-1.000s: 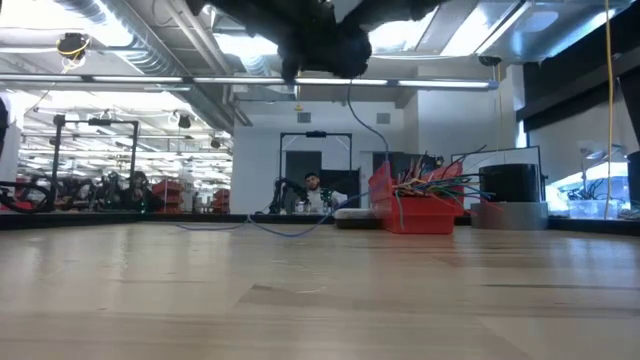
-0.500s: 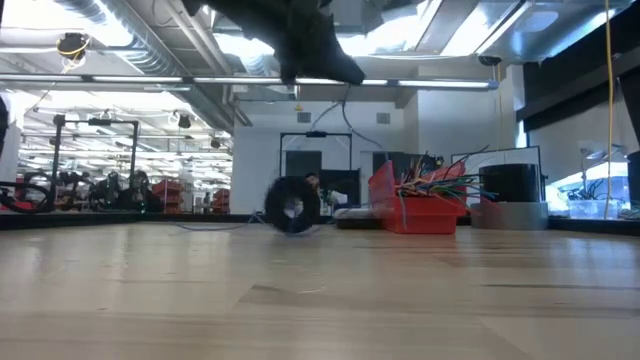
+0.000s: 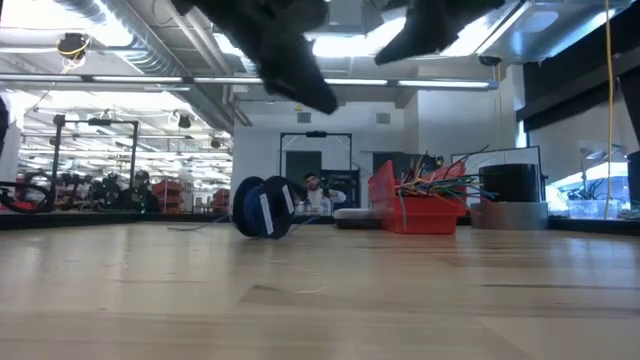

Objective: Coil cords
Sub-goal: Coil the blue wire into the black spool

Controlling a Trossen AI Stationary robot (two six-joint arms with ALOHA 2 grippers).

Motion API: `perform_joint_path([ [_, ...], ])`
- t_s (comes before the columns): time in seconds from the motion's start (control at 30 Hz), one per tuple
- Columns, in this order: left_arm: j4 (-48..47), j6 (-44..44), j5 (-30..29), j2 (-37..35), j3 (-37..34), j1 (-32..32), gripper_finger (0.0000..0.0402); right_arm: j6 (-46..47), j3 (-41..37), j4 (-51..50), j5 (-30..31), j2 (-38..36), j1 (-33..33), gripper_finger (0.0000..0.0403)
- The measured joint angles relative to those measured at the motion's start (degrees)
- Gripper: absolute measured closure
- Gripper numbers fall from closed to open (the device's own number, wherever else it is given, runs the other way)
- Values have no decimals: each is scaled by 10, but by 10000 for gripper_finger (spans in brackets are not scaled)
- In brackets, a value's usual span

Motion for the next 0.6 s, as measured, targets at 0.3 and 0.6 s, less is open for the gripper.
perform_joint_path([
  [0.3,-227,-105,-3,-66,2,-34,254,51,-37,-28,-143,13,0,241],
  [0.6,-70,-180,-14,-67,-146,-38,271,51,-107,129,-191,67,-5,242],
])
